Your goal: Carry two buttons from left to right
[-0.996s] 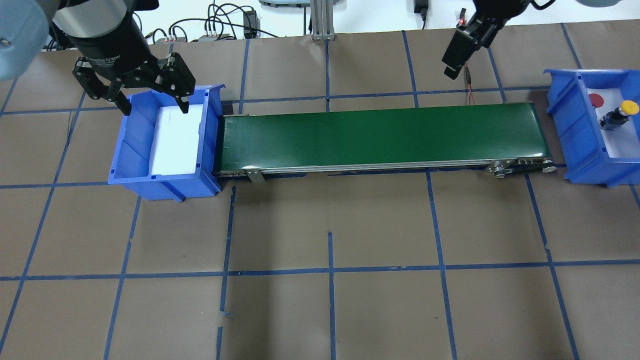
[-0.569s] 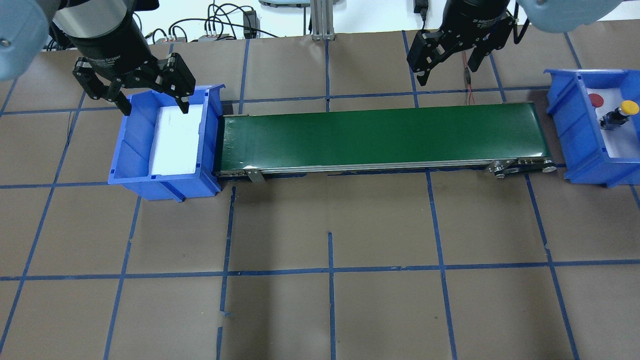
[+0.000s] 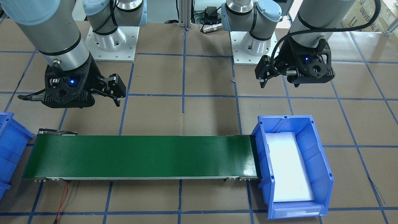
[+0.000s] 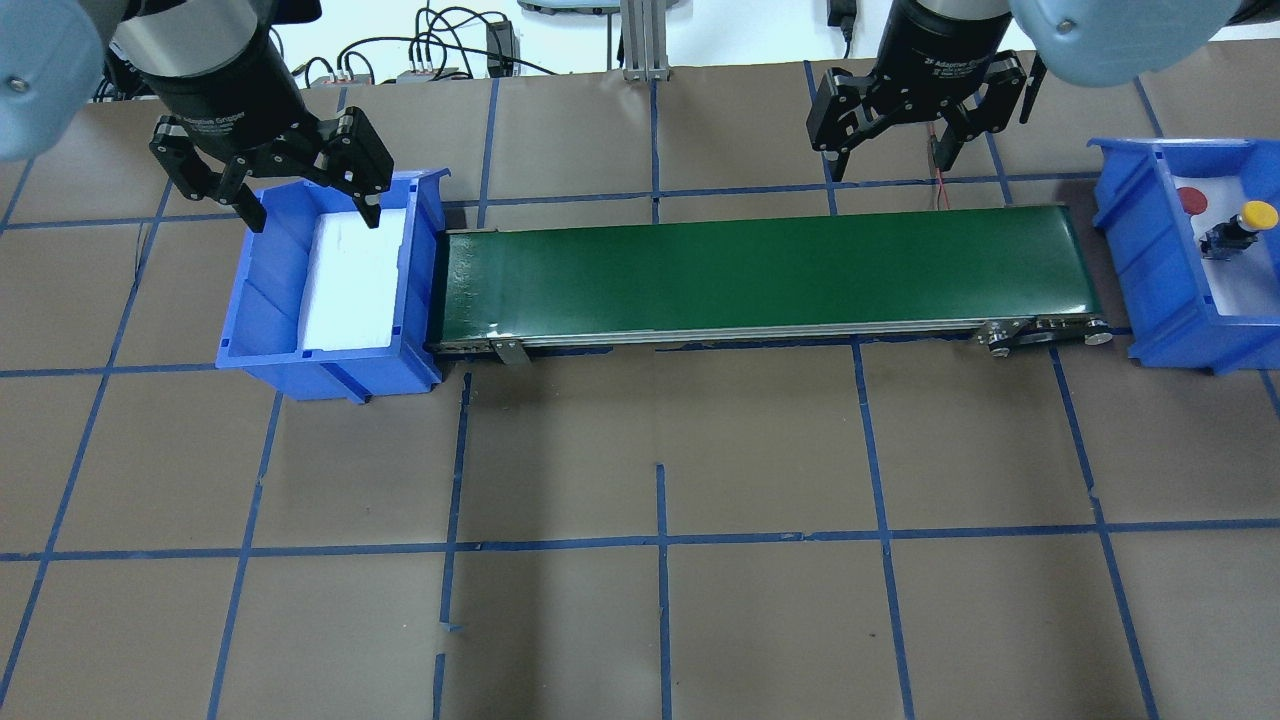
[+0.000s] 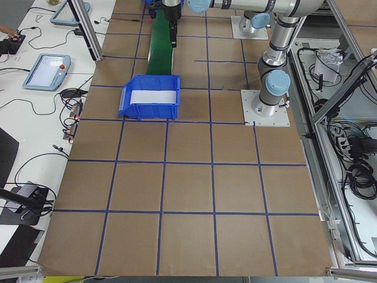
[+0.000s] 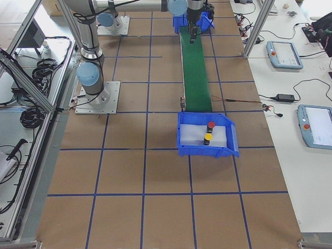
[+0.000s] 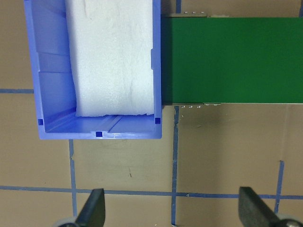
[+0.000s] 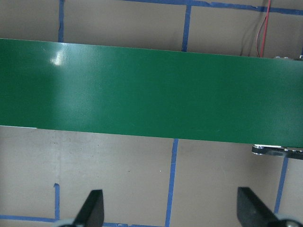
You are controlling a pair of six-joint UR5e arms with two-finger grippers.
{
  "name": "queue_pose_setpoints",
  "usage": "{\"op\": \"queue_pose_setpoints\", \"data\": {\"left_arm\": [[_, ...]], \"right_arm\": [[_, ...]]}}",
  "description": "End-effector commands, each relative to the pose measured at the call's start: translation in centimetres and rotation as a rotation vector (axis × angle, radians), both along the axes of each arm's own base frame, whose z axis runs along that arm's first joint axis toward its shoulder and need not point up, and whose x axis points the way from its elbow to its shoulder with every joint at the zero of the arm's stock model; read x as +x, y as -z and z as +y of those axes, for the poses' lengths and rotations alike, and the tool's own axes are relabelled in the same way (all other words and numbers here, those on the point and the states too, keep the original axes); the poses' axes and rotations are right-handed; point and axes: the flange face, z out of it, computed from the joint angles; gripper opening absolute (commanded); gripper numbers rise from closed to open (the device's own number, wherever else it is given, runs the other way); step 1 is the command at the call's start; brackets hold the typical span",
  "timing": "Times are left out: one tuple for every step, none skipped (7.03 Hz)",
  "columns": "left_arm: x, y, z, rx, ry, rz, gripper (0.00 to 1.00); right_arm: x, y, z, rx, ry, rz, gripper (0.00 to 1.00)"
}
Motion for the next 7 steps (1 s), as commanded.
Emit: {"op": "queue_pose_setpoints", "data": {"left_arm": [[0.0, -0.05, 0.07, 0.0, -0.001, 0.0, 1.0], [0.02, -0.07, 0.06, -0.001, -0.001, -0.002, 1.0], [0.0, -0.07, 0.06, -0.001, -0.001, 0.0, 1.0], [0.0, 0.01, 0.01, 0.0, -0.001, 0.0, 1.0], [0.02, -0.07, 0.06, -0.001, -0.002, -0.002, 1.0], [0.02, -0.05, 0.07, 0.0, -0.002, -0.002, 1.0], [0.03, -0.19, 0.13, -0.001, -0.001, -0.003, 1.0]], "right_arm": [[0.08, 0.05, -0.09, -0.004, 0.0, -0.004, 1.0], [0.1, 0.05, -0.17, -0.005, 0.0, -0.006, 1.0], [0.0, 0.16, -0.21, -0.001, -0.006, -0.004, 1.0], [-0.25, 0.34, -0.38, 0.002, -0.003, -0.004, 1.0], [-0.43, 0.27, -0.45, 0.001, -0.003, -0.004, 1.0], [-0.43, 0.17, -0.48, -0.002, -0.003, -0.004, 1.0], [-0.77, -0.06, -0.48, -0.005, 0.002, -0.004, 1.0]]}}
